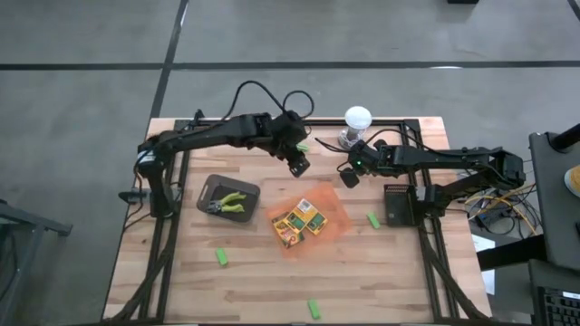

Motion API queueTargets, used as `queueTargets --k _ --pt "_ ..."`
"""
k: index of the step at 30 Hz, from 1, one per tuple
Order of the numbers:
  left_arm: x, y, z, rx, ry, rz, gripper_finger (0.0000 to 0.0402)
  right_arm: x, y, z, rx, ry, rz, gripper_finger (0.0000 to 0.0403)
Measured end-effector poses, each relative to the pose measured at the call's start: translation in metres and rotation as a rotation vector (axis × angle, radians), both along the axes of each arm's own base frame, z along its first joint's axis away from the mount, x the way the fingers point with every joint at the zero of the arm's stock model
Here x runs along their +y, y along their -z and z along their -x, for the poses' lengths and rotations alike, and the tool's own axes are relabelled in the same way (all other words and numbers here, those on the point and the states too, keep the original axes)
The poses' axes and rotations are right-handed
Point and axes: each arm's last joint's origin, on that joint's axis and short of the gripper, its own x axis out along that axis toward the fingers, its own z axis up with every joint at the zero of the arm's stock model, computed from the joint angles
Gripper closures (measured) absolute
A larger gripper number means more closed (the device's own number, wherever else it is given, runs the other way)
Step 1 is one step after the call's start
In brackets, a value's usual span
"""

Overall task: Pick & Place School Supplies
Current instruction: Put the green eraser into the black basket

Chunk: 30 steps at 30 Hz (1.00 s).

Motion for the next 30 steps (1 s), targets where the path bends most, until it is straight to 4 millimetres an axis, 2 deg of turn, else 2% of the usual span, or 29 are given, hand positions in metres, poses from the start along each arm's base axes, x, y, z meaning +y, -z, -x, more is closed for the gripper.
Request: queueTargets --k 7,16,22,24,27,30 --pt "0.024 -0.016 0.020 -0.025 -0.027 -0.053 0.0232 0.000 0.000 0.000 0.000 0.000 0.000 0.0376" --pt "0.056 -0.015 0.032 -0.051 0.112 -0.078 0.0231 0.000 0.000 0.000 0.000 0.000 0.000 0.0376" --pt "0.075 -0.036 0.047 -0.236 0.218 -0.126 0.0231 0.000 0.000 0.000 0.000 0.000 0.000 0.0376" --pt "0.075 -0.034 0.052 -0.277 0.229 -0.142 0.0231 0.000 0.000 0.000 0.000 0.000 0.000 0.0376" --pt "0.076 -0.022 0.062 -0.302 0.217 -0.163 0.0231 0.000 0.000 0.000 0.001 0.000 0.000 0.0376" --pt "0.084 -0.009 0.079 -0.314 0.062 -0.101 0.0232 0.000 0.000 0.000 0.001 0.000 0.000 0.0376"
